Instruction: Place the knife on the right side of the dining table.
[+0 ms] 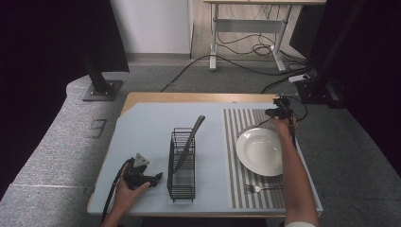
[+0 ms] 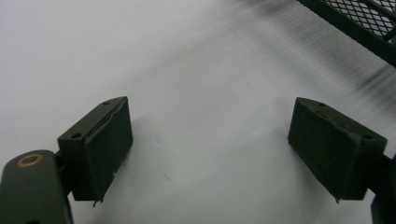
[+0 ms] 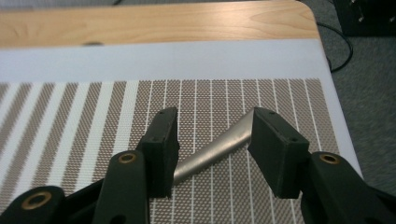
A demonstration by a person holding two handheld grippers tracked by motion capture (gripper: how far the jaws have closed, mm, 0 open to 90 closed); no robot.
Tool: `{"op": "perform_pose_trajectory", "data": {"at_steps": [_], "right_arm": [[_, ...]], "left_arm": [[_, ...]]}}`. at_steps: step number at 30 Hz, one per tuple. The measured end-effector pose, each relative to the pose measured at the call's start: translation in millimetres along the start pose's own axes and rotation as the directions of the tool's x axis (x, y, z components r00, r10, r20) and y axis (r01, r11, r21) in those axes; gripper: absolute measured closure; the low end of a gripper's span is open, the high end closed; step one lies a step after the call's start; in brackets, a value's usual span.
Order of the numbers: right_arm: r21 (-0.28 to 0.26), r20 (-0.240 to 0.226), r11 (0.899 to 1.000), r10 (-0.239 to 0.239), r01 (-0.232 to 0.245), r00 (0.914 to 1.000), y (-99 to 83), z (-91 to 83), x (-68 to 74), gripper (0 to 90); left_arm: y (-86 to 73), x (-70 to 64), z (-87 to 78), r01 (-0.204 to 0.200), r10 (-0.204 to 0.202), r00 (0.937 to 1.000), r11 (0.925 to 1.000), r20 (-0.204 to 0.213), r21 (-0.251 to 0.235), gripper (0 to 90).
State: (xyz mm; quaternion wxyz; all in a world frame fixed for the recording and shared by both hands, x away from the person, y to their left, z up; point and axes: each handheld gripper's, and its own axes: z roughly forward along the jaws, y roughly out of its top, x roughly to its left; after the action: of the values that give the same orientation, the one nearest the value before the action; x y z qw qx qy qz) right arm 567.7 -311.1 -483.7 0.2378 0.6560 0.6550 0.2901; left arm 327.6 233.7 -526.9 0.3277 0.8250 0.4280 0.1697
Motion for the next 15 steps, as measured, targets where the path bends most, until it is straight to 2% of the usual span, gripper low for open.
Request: {"op": "perform_pose_trajectory", "data": {"at_steps": [4, 9, 11, 12, 15], "right_arm": [[0.050, 0.016, 0.992, -0.117, 0.116, 0.9930, 5.7, 11.0, 8.2, 50.3], [0.122, 0.066, 0.962, -0.256, 0.246, 0.9645, 4.5, 27.2, 18.2, 50.1], [0.159, 0.083, 0.952, -0.277, 0.262, 0.9573, 2.4, 32.0, 18.1, 49.7], [0.166, 0.089, 0.950, -0.280, 0.263, 0.9559, 1.0, 33.6, 17.2, 50.6], [0.172, 0.092, 0.957, -0.252, 0.234, 0.9632, 1.0, 32.3, 13.5, 50.1]], "left_arm": [[0.0, 0.0, 0.0, 0.000, 0.000, 1.0000, 1.0000, 0.000, 0.000, 13.1], [-0.1, -0.1, 0.0, 0.001, -0.001, 1.0000, 1.0000, -0.001, -0.001, 13.2], [0.0, 0.0, 0.0, 0.001, -0.001, 1.0000, 1.0000, 0.000, -0.001, 13.2], [-0.1, -0.1, 0.0, 0.001, -0.001, 1.0000, 1.0000, 0.000, -0.001, 13.2], [-0.1, -0.1, 0.0, 0.001, -0.001, 1.0000, 1.0000, 0.000, -0.001, 13.2]]}}
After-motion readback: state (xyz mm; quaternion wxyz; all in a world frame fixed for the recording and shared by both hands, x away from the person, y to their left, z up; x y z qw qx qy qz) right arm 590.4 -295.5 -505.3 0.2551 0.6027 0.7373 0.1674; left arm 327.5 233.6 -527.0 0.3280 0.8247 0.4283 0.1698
